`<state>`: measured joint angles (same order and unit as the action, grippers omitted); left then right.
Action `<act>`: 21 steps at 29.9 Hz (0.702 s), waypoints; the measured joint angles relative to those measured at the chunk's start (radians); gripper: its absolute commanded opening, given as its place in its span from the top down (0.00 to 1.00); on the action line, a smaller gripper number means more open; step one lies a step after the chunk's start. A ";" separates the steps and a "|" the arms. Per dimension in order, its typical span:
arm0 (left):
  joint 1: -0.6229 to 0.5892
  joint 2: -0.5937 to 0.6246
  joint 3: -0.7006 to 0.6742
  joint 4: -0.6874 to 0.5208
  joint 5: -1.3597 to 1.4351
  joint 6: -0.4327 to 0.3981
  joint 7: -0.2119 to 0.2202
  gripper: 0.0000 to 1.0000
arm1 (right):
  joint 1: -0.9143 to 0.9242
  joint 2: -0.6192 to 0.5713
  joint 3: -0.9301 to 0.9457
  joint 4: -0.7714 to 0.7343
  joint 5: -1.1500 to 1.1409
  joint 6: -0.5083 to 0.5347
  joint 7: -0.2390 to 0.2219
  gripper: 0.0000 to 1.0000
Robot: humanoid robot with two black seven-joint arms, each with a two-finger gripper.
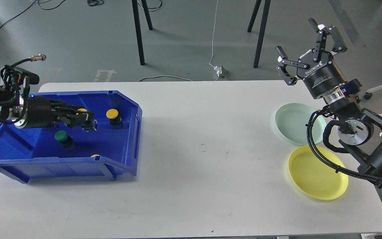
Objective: Pass button and place on color plate
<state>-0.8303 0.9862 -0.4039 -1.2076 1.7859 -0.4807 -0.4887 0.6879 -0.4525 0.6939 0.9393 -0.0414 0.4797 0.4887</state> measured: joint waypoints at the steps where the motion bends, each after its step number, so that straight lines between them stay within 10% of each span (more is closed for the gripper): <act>1: 0.000 0.018 -0.020 -0.041 -0.037 -0.004 0.000 0.71 | 0.002 0.000 -0.002 -0.005 0.000 0.002 0.000 0.01; 21: 0.002 -0.180 -0.363 -0.140 -0.789 -0.008 0.000 0.71 | 0.232 0.080 -0.202 0.148 -0.289 -0.062 0.000 0.03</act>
<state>-0.8282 0.8062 -0.7674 -1.3476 0.9966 -0.4887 -0.4886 0.9199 -0.3723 0.4915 1.0869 -0.3301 0.4176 0.4887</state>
